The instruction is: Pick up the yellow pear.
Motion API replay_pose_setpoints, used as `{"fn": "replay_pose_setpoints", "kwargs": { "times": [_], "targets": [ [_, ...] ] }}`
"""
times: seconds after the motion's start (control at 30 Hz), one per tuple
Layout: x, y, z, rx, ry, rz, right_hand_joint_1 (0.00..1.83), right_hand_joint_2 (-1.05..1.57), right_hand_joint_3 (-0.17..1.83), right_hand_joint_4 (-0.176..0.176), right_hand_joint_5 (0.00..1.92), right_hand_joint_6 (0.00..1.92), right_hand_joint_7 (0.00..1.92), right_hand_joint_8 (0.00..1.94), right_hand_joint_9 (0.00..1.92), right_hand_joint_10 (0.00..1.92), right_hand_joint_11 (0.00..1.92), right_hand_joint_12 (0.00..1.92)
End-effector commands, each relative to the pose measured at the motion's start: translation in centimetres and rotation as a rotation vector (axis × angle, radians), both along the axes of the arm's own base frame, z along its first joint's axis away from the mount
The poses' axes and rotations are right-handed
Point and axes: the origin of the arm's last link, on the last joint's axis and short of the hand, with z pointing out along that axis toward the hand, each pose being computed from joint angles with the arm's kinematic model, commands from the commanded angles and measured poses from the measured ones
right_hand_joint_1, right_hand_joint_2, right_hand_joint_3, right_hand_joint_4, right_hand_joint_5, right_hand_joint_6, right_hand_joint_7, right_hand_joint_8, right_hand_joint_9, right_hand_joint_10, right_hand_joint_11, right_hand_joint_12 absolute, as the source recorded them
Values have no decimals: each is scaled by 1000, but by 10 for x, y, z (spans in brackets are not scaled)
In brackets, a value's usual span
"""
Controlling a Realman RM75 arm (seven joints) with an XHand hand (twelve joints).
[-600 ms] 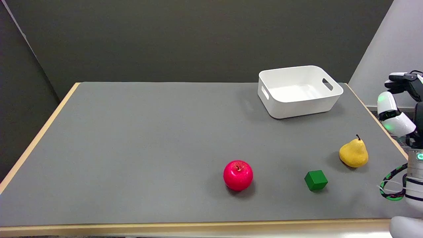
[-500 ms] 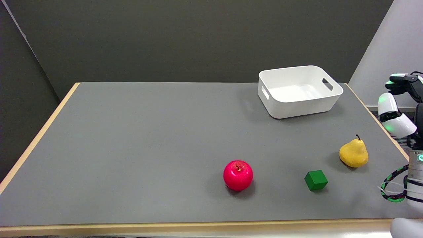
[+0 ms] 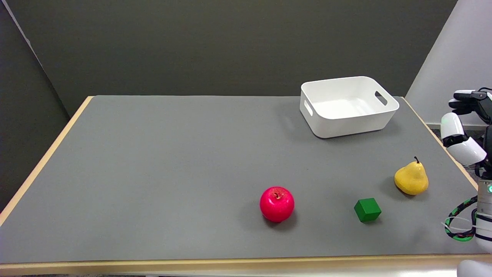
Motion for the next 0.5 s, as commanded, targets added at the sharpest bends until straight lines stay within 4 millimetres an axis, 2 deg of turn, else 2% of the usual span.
{"fn": "replay_pose_setpoints", "kwargs": {
  "times": [0.03,0.23,0.33,0.5],
  "targets": [
    [-4,18,-2,-7,23,-20,467,793,830,-47,436,890,630,870,551,1241,219,1422],
    [-16,43,-4,-38,-5,-61,471,713,910,-12,412,768,574,734,484,1150,195,1410],
    [-24,48,-11,-20,-18,-89,494,726,839,-6,387,738,532,685,433,1131,174,1384],
    [-41,52,-26,20,-46,-154,499,702,839,-2,354,644,492,620,379,1073,147,1357]
  ]
}}
